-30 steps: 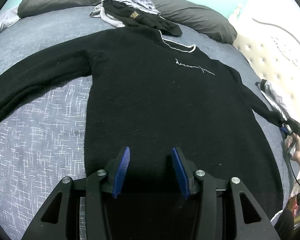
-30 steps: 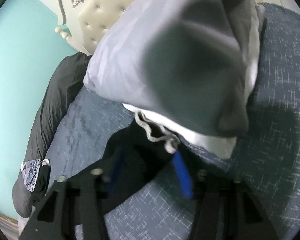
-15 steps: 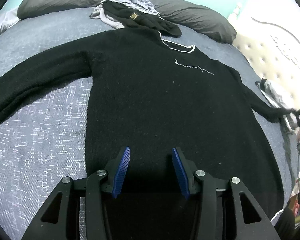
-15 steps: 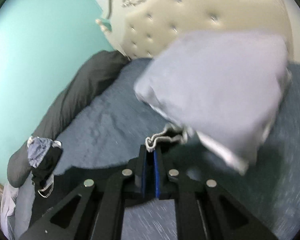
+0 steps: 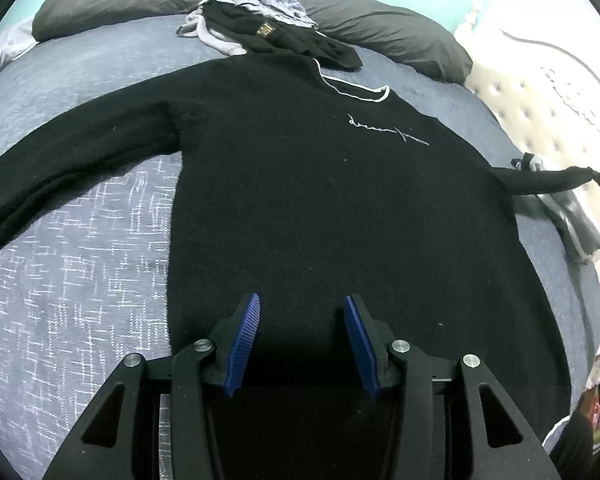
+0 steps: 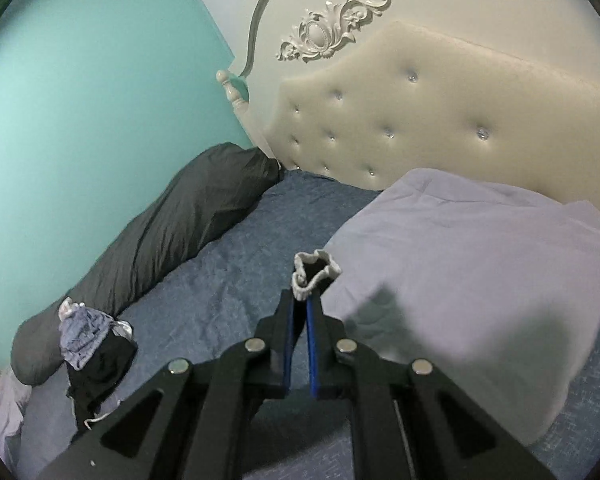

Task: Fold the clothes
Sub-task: 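Grasp the white ribbed sleeve cuff with the right tool and lift it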

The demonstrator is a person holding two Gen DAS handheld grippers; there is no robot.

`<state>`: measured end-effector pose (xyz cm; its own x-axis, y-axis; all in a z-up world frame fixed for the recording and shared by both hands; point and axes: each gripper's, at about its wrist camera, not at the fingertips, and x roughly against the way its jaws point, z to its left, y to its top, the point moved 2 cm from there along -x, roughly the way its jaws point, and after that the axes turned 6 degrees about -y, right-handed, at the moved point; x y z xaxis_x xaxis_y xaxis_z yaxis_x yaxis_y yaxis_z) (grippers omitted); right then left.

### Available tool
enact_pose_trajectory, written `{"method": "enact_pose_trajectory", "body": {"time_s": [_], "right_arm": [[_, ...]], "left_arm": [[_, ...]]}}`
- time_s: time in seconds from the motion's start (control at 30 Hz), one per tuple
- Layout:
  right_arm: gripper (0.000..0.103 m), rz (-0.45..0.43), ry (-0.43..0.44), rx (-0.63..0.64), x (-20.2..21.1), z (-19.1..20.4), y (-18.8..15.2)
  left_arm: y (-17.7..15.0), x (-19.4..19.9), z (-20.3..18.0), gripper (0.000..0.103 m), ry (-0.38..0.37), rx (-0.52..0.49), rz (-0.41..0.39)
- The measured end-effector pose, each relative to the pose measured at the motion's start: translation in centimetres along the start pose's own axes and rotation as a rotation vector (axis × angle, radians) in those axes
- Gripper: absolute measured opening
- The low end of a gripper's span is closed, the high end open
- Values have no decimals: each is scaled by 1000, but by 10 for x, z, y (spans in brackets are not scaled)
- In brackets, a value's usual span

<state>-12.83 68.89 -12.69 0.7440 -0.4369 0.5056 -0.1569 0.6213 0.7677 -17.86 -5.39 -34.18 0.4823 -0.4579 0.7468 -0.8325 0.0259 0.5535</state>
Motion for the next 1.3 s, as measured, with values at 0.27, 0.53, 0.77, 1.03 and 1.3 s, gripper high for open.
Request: {"method": "enact_pose_trajectory", "body": {"time_s": [0.27, 0.53, 0.77, 1.03, 1.3], "right_arm": [[6, 64, 51, 16, -8, 14, -16], [6, 51, 229, 109, 20, 95, -10], [6, 107, 487, 313, 62, 245, -42], [6, 339, 778, 572, 114, 397, -195], [6, 652, 838, 741, 125, 432, -380]], "left_arm": [[1, 3, 1, 48, -6, 7, -5], [3, 14, 3, 48, -16, 17, -18], [6, 35, 9, 48, -21, 28, -57], [3, 67, 30, 48, -9, 64, -105], [0, 94, 53, 48, 5, 108, -148]]}}
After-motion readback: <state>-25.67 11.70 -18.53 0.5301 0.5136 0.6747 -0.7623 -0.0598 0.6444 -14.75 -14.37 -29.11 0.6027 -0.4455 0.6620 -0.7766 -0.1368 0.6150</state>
